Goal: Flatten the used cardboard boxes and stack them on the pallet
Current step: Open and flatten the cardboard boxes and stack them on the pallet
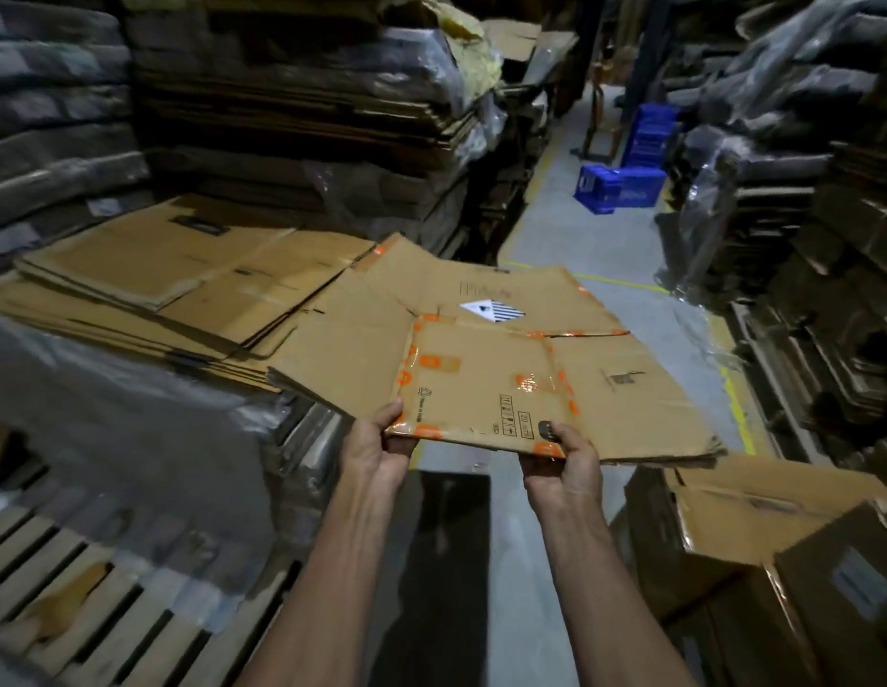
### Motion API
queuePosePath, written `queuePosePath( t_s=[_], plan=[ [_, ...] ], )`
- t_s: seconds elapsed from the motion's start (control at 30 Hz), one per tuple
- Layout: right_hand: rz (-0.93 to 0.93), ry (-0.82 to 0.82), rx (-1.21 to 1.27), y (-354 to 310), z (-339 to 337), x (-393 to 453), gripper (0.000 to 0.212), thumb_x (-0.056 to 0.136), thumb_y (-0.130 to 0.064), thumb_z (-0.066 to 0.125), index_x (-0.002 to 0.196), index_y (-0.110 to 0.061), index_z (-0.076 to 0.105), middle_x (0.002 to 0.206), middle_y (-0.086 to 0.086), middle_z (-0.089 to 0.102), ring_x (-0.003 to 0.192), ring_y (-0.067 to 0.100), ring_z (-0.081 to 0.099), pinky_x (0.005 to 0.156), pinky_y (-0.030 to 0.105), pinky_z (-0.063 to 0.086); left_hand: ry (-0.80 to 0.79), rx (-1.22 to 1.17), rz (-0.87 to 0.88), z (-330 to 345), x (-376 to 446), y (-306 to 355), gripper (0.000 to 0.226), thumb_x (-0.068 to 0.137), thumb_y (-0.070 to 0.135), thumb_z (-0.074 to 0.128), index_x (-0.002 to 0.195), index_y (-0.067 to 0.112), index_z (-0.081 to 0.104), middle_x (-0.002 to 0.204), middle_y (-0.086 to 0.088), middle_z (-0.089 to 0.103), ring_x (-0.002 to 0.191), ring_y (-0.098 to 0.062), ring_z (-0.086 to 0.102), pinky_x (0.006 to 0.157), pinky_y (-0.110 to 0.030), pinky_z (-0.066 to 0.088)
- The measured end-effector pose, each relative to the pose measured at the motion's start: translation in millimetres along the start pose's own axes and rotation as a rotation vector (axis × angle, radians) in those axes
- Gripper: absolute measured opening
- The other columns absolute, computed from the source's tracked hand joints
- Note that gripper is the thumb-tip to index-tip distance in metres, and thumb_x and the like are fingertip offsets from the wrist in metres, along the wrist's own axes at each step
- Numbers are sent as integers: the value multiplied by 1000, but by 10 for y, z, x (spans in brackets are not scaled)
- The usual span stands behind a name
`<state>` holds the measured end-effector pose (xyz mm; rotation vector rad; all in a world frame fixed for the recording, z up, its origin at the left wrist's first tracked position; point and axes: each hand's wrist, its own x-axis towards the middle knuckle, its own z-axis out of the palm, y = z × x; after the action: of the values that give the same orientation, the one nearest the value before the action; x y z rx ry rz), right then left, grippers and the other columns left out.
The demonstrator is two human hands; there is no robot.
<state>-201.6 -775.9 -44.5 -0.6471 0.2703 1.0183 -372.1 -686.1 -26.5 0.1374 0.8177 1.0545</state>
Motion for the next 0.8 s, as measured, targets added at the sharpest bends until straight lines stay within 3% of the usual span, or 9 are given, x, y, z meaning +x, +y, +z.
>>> queuePosePath(
  t_s=[0.13, 0.23, 0.3, 0.37, 0.4, 0.5, 0.6, 0.73, 0.8],
  plan=[
    [56, -108, -30, 190, 371, 73, 17, 94, 7, 46, 93, -4, 60, 77, 17, 71, 68, 31, 74, 47, 41, 57, -77, -79, 51, 28, -47, 357, 17, 92, -7, 51, 106, -7, 62, 85, -22, 73, 71, -32, 74, 61, -51, 60],
    [116, -188, -26, 439, 661, 223, 17, 89, 8, 49, 95, -3, 60, 87, 18, 67, 85, 36, 71, 49, 47, 58, -105, -131, 111, 4, 3, 675, 14, 94, -7, 48, 99, -6, 61, 77, -21, 74, 63, -31, 74, 46, -43, 58],
    [136, -219, -42, 681, 889, 381, 32, 74, 8, 59, 105, -3, 59, 93, 18, 63, 98, 36, 65, 64, 53, 61, -141, -184, 147, -15, 105, 931, 18, 85, -9, 53, 101, -7, 61, 81, -21, 74, 67, -32, 74, 49, -45, 59],
    [147, -238, -85, 934, 1141, 498, 43, 62, 6, 70, 103, -3, 59, 92, 18, 61, 106, 37, 60, 91, 60, 54, -167, -208, 203, -73, 298, 1177, 37, 62, -9, 67, 99, -8, 66, 87, -22, 75, 74, -32, 75, 58, -48, 61],
    [168, -256, -100, 1071, 1268, 582, 43, 64, 6, 72, 104, -3, 60, 93, 19, 64, 106, 38, 61, 94, 60, 52, -163, -223, 234, -112, 426, 1320, 43, 51, -9, 75, 93, -8, 71, 89, -21, 75, 76, -32, 75, 62, -50, 61],
    [215, -277, -134, 1439, 1670, 842, 25, 89, 6, 54, 111, -2, 60, 95, 22, 71, 79, 36, 74, 60, 51, 61, -133, -254, 293, -196, 756, 1743, 72, 25, -8, 92, 94, -7, 73, 103, -22, 74, 87, -33, 75, 78, -57, 57],
    [244, -294, -163, 1792, 2068, 1118, 27, 90, 7, 51, 115, -3, 59, 97, 22, 68, 84, 38, 70, 56, 52, 61, -94, -311, 323, -224, 1025, 2114, 29, 74, -9, 69, 102, -7, 64, 98, -22, 74, 79, -32, 75, 64, -48, 62],
    [251, -349, -216, 2208, 2471, 1439, 30, 82, 7, 56, 110, -3, 61, 88, 17, 71, 88, 34, 68, 92, 57, 54, -74, -356, 373, -222, 1329, 2500, 60, 48, -11, 85, 104, -8, 63, 95, -24, 74, 81, -36, 75, 65, -49, 62],
    [254, -378, -229, 2391, 2686, 1627, 37, 78, 8, 57, 113, -3, 61, 89, 17, 71, 89, 33, 68, 101, 59, 47, -68, -377, 393, -181, 1489, 2682, 31, 75, -10, 68, 105, -7, 62, 94, -23, 74, 79, -35, 75, 62, -46, 62]
  ],
)
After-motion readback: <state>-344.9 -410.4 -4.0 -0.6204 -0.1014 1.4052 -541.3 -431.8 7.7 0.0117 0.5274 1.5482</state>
